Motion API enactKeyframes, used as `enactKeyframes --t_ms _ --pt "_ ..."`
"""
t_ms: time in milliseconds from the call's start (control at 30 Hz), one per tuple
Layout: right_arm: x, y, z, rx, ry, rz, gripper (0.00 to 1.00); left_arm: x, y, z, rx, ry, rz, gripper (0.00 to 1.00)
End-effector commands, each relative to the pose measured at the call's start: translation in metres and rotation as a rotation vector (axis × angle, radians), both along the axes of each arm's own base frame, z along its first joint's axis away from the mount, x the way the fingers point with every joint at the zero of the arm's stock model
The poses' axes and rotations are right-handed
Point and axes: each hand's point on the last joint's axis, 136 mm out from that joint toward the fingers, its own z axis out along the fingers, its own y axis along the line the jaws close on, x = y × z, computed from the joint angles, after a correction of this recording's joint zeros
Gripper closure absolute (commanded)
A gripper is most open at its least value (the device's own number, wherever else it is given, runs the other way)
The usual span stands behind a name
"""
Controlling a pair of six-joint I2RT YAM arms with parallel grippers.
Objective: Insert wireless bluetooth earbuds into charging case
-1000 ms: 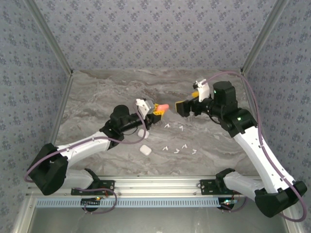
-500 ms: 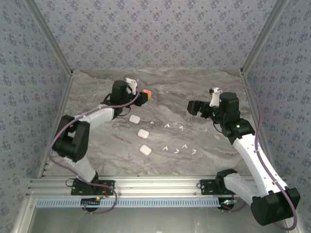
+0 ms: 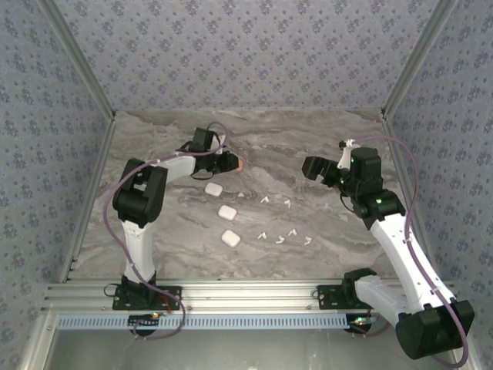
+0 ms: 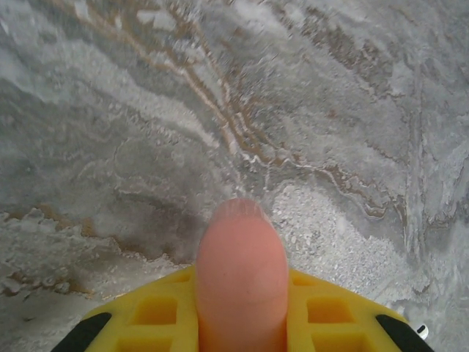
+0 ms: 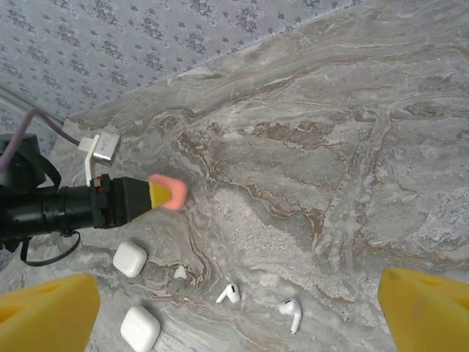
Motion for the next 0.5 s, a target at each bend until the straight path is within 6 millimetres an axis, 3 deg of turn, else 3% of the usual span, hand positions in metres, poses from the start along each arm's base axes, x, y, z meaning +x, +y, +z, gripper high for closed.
enactKeyframes --t_ms 0,267,467 --pt "0.001 -0.006 -0.006 0.002 0.026 -0.035 0.00 0.006 -0.004 0.000 -0.062 0.055 0.019 0.92" --pt "0.001 -0.008 -0.009 -0.007 0.034 -0.040 0.00 0.009 0.007 -0.010 -0.048 0.079 0.052 0.69" --pt "0.000 -0.008 -0.011 -0.012 0.039 -0.036 0.00 0.009 0.017 -0.010 0.006 0.079 0.072 0.59"
